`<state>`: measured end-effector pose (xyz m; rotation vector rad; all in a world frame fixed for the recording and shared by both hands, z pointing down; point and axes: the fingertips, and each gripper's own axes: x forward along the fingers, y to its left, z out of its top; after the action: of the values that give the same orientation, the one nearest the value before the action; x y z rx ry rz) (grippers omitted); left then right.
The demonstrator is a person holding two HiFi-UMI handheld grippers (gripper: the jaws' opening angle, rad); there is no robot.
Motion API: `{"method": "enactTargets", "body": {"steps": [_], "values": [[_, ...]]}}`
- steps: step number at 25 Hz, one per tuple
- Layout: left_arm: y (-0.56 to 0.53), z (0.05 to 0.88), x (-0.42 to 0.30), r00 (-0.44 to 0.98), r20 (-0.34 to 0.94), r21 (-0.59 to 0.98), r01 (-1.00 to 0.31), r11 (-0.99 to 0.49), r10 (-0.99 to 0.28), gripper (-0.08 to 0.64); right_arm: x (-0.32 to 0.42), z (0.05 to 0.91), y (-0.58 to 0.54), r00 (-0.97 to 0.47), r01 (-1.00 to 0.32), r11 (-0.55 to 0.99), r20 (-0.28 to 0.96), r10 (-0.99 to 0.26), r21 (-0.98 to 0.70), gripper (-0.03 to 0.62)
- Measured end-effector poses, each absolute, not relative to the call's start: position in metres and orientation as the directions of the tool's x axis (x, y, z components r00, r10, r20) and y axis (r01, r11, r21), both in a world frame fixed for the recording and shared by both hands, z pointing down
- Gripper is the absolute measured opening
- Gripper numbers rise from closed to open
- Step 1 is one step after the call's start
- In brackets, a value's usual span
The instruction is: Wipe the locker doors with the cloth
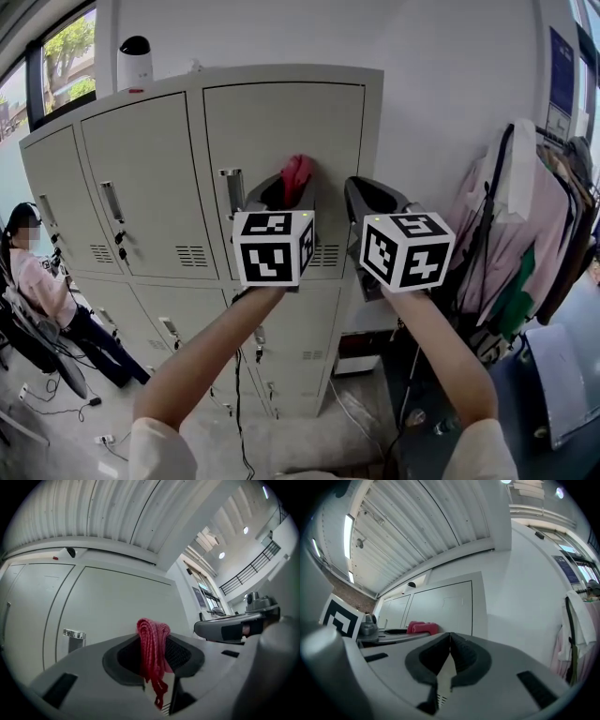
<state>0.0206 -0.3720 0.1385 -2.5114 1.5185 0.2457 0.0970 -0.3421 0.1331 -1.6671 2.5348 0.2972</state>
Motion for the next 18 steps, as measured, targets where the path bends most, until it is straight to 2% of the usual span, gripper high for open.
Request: {"method": "enactTargets", "body": {"steps": [18], "values": [[-0.367,0.159,0.113,0.603,-0.184,-0.081,-0.796,-0.600,-0.776,0.123,0.161,0.154,-0.341,-0.283,-0.958,0.272,-0.148,-0.948,0.086,0.002]]}}
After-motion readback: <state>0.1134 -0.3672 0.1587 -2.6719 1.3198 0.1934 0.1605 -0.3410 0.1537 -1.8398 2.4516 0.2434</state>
